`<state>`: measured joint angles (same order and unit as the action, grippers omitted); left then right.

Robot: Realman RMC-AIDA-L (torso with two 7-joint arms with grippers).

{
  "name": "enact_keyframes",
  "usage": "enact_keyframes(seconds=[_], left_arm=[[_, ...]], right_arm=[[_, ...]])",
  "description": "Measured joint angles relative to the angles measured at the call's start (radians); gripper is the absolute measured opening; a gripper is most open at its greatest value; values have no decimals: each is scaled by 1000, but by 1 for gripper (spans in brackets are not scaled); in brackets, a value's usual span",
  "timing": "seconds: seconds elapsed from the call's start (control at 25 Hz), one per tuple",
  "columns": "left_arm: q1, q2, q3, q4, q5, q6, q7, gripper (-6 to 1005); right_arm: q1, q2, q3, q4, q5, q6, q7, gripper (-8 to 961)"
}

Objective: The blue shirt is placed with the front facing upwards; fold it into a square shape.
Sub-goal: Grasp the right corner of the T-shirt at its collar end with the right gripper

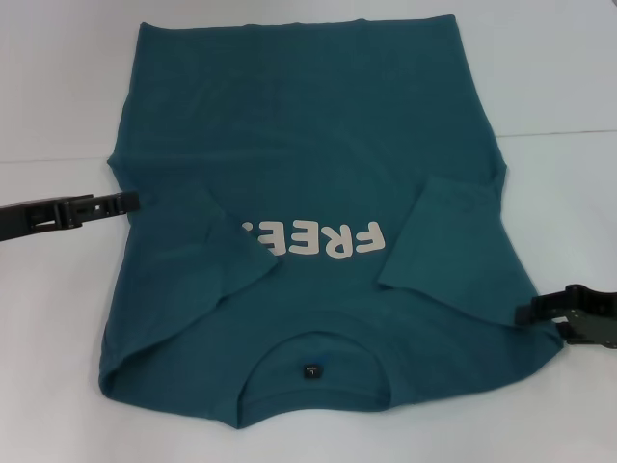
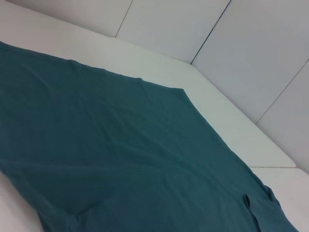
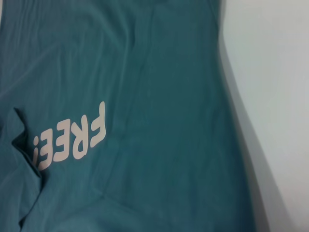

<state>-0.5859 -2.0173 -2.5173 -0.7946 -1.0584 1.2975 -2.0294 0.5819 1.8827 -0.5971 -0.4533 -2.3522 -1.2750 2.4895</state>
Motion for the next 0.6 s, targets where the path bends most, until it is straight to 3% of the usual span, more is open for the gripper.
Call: enact_keyframes(seconds=[0.24,0.6], left_arm=[[-3,-1,0,6,0,0,0,900],[-5,-1,0,8,0,-10,0,900]], right_arm=[[0,-2,0,1,1,9,0,493],[3,7,0,3,0,13,-1,393]])
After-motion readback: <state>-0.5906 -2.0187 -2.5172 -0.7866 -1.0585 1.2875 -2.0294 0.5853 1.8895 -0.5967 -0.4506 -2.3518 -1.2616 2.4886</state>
